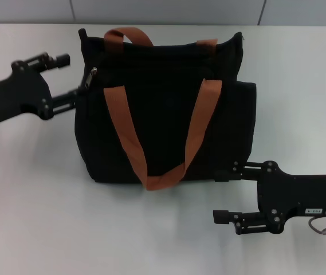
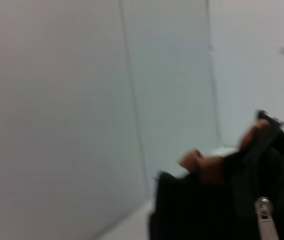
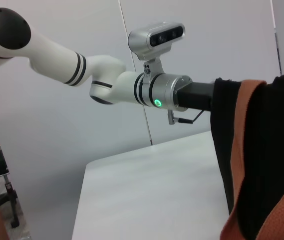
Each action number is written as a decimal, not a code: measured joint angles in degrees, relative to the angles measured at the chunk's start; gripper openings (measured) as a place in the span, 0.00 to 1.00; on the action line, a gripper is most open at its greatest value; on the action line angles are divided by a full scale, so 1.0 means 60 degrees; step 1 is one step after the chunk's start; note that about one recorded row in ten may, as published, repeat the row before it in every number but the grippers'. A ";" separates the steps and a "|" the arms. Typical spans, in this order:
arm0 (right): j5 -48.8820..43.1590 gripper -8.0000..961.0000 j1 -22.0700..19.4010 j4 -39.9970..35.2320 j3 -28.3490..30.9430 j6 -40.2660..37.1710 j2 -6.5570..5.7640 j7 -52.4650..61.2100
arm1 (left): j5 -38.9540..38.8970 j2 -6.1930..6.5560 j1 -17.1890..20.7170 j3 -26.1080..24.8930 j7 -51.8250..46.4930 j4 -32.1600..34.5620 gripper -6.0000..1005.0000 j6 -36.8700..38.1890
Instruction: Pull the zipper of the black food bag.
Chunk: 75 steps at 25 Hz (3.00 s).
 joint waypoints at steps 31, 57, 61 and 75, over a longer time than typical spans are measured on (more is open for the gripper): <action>0.0116 0.80 0.0095 0.0051 0.0031 -0.0335 0.0000 0.0044 | -0.1036 -0.0430 0.0319 -0.0498 0.2839 -0.0071 0.15 0.0949; 0.2616 0.80 0.3163 -0.0652 -0.0249 -0.0137 -0.0031 0.7915 | -0.1516 -0.0572 0.0353 -0.0431 0.3659 -0.0354 0.08 0.1186; 0.2609 0.80 0.3636 -0.0653 -0.0722 0.0570 -0.0027 0.8804 | -0.1516 -0.0573 0.0330 -0.0423 0.3669 -0.0358 0.08 0.1184; 0.2577 0.79 0.4834 -0.0587 -0.1829 0.2096 -0.0016 1.2265 | -0.1514 -0.0565 0.0239 -0.0470 0.3912 -0.0389 0.08 0.1116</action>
